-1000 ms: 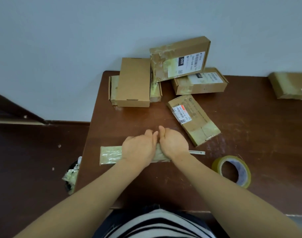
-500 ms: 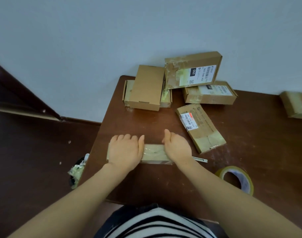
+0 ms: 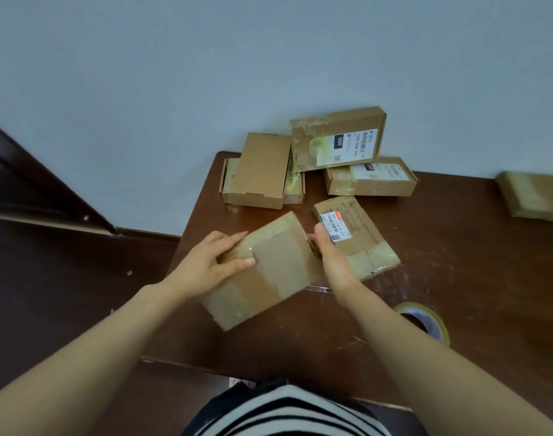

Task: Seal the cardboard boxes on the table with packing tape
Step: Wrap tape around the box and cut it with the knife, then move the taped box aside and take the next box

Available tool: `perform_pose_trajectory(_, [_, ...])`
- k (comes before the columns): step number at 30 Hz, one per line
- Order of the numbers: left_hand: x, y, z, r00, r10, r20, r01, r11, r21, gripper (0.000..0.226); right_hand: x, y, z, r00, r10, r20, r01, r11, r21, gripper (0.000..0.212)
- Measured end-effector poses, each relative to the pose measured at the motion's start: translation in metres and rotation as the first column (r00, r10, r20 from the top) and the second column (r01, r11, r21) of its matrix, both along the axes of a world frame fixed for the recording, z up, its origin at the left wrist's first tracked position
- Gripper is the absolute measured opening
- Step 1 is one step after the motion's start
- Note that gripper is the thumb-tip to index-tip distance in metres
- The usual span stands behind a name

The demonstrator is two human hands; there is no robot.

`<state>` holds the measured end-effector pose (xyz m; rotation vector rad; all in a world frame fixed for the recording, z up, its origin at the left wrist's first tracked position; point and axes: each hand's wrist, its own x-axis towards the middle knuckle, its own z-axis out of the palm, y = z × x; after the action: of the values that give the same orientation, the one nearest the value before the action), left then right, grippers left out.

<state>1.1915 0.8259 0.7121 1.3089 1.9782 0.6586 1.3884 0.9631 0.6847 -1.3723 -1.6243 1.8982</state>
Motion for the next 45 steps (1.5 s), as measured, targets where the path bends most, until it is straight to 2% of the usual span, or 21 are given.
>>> perform_pose_trajectory(2, [0.005,0.004,0.003,0.994,0.085,0.074,-0.088,0.996,0.03,0.074,0.005,0.0,0.01,0.998,0.009,0.057,-0.018,0.987,0.159,0.053])
perform_pose_trajectory(5, [0.026,0.011,0.004,0.983,0.104,0.15,-0.109,0.994,0.024,0.06,0.011,0.002,0.013,0.985,-0.04,0.168,-0.041,0.89,0.454,0.071])
perform_pose_trajectory(7, [0.036,0.013,0.007,0.97,0.1,0.222,-0.096,0.995,-0.029,0.062,0.017,0.005,0.015,0.972,-0.071,0.222,-0.058,0.849,0.525,0.075])
perform_pose_trajectory(9, [0.042,0.015,0.011,0.98,0.061,0.188,-0.045,0.995,-0.086,0.085,0.024,0.011,0.016,0.966,-0.084,0.244,-0.048,0.87,0.49,0.073])
perform_pose_trajectory(12, [0.054,0.017,0.018,0.993,-0.064,-0.104,0.057,0.996,-0.073,0.076,0.037,0.02,0.013,0.957,-0.1,0.274,-0.022,0.912,0.409,0.069])
perform_pose_trajectory(14, [0.067,0.025,0.024,0.979,0.019,-0.205,-0.023,1.0,-0.018,0.072,0.041,0.025,0.016,0.957,-0.108,0.269,-0.013,0.911,0.412,0.069])
perform_pose_trajectory(16, [0.082,0.042,0.028,0.945,0.135,-0.297,-0.143,0.99,-0.005,0.082,0.047,0.024,0.019,0.957,-0.129,0.261,0.006,0.905,0.426,0.076])
perform_pose_trajectory(17, [0.087,0.051,0.029,0.929,0.127,-0.347,-0.143,0.989,-0.021,0.081,0.051,0.023,0.021,0.953,-0.153,0.261,0.029,0.904,0.426,0.075])
perform_pose_trajectory(19, [0.096,0.067,0.03,0.925,0.045,-0.378,-0.074,0.995,-0.062,0.074,0.063,0.021,0.022,0.946,-0.205,0.251,0.087,0.906,0.413,0.063])
perform_pose_trajectory(23, [0.11,0.091,0.025,0.934,-0.043,-0.354,0.029,0.999,-0.045,0.071,0.093,0.028,0.03,0.944,-0.278,0.176,0.213,0.924,0.316,0.056])
perform_pose_trajectory(26, [0.125,0.111,0.025,0.969,-0.093,-0.228,0.084,0.995,-0.051,0.069,0.125,0.031,0.034,0.932,-0.362,0.016,0.358,0.928,0.104,0.044])
perform_pose_trajectory(29, [0.144,0.133,0.028,0.994,-0.098,0.048,0.102,0.989,-0.104,0.095,0.157,0.036,0.035,0.917,-0.399,-0.024,0.4,0.914,0.069,0.048])
perform_pose_trajectory(31, [0.155,0.147,0.031,0.984,-0.095,0.15,0.109,0.99,-0.086,0.098,0.175,0.043,0.035,0.865,-0.5,-0.046,0.502,0.863,0.063,0.043])
perform_pose_trajectory(33, [0.162,0.161,0.031,0.995,-0.079,0.066,0.082,0.996,-0.04,0.087,0.195,0.052,0.033,0.803,-0.595,-0.034,0.596,0.802,0.037,0.039])
perform_pose_trajectory(35, [0.169,0.169,0.029,0.999,0.033,-0.017,-0.033,0.999,0.0,0.071,0.216,0.063,0.028,0.76,-0.649,-0.024,0.65,0.76,0.014,0.042])
perform_pose_trajectory(36, [0.175,0.173,0.028,0.996,0.095,0.002,-0.095,0.995,0.009,0.066,0.226,0.07,0.026,0.737,-0.675,-0.034,0.675,0.738,-0.016,0.044])
perform_pose_trajectory(38, [0.191,0.181,0.028,0.977,0.153,0.15,-0.149,0.988,-0.04,0.058,0.243,0.084,0.024,0.681,-0.728,-0.075,0.722,0.685,-0.095,0.047])
perform_pose_trajectory(39, [0.202,0.187,0.029,0.943,0.17,0.287,-0.152,0.985,-0.083,0.046,0.252,0.091,0.024,0.659,-0.746,-0.091,0.736,0.665,-0.126,0.046])
perform_pose_trajectory(41, [0.228,0.198,0.031,0.823,0.2,0.532,-0.145,0.979,-0.143,0.017,0.272,0.107,0.024,0.652,-0.751,-0.105,0.731,0.66,-0.177,0.043])
perform_pose_trajectory(42, [0.24,0.206,0.032,0.785,0.195,0.588,-0.149,0.981,-0.127,0.012,0.284,0.117,0.025,0.665,-0.739,-0.112,0.712,0.672,-0.206,0.041])
perform_pose_trajectory(45, [0.276,0.233,0.036,0.778,0.116,0.617,-0.14,0.99,-0.009,0.033,0.33,0.148,0.028,0.701,-0.697,-0.153,0.623,0.702,-0.344,0.048])
